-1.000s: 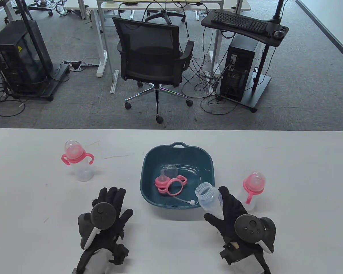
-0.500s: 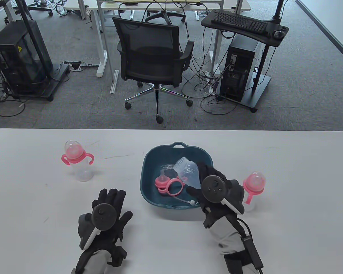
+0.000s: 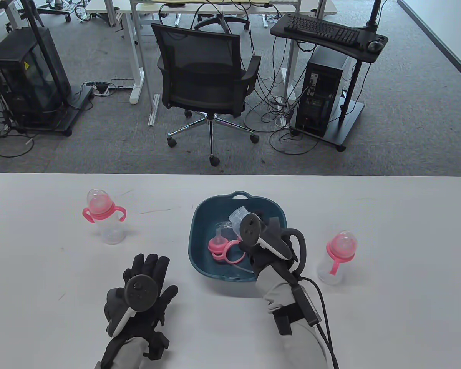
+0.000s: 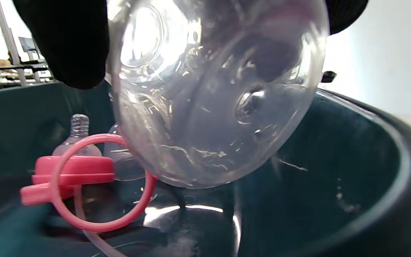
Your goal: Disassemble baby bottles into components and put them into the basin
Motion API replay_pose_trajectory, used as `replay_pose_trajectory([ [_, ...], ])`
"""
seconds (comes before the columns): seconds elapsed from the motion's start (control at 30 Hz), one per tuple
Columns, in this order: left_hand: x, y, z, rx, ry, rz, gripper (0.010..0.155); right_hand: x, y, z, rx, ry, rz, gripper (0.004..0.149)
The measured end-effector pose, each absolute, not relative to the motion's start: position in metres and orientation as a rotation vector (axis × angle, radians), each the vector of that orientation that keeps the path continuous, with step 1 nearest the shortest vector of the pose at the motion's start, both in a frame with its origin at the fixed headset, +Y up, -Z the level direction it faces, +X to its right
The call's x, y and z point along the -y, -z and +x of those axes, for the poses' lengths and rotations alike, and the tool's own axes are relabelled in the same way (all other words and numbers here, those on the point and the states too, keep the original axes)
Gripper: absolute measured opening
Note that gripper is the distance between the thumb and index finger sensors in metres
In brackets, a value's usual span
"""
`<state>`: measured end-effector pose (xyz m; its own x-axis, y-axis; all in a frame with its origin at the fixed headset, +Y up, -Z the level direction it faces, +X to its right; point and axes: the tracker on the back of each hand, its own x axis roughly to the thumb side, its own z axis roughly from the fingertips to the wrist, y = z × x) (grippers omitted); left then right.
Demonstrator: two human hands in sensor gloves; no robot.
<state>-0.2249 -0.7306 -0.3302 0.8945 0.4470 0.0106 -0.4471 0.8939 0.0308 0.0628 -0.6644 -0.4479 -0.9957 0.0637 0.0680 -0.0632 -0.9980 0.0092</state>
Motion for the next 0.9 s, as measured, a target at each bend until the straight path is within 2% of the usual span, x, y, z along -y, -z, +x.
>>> replay_pose_trajectory([
  [0.33,0.730,0.329,-0.226,-0.001,-0.456,0.036,0.076,0.677,0.466,0.059,-0.191,-3.097,-0.007,0.092],
  [0.43,0.730,0.329,-0.227,-0.002,-0.455,0.038,0.076,0.677,0.469,0.059,-0.157,-3.089,-0.012,0.091],
  [0.57,0.729,0.329,-0.228,-0.006,-0.456,0.039,0.077,0.678,0.472,0.060,-0.215,-3.089,-0.036,0.090],
  [0.77,0.729,0.329,-0.229,-0.012,-0.451,0.036,0.077,0.668,0.470,0.060,-0.118,-3.065,-0.024,0.082],
  [0.9,0.728,0.329,-0.229,-0.012,-0.451,0.037,0.077,0.650,0.464,0.063,-0.022,-3.040,0.016,0.077],
])
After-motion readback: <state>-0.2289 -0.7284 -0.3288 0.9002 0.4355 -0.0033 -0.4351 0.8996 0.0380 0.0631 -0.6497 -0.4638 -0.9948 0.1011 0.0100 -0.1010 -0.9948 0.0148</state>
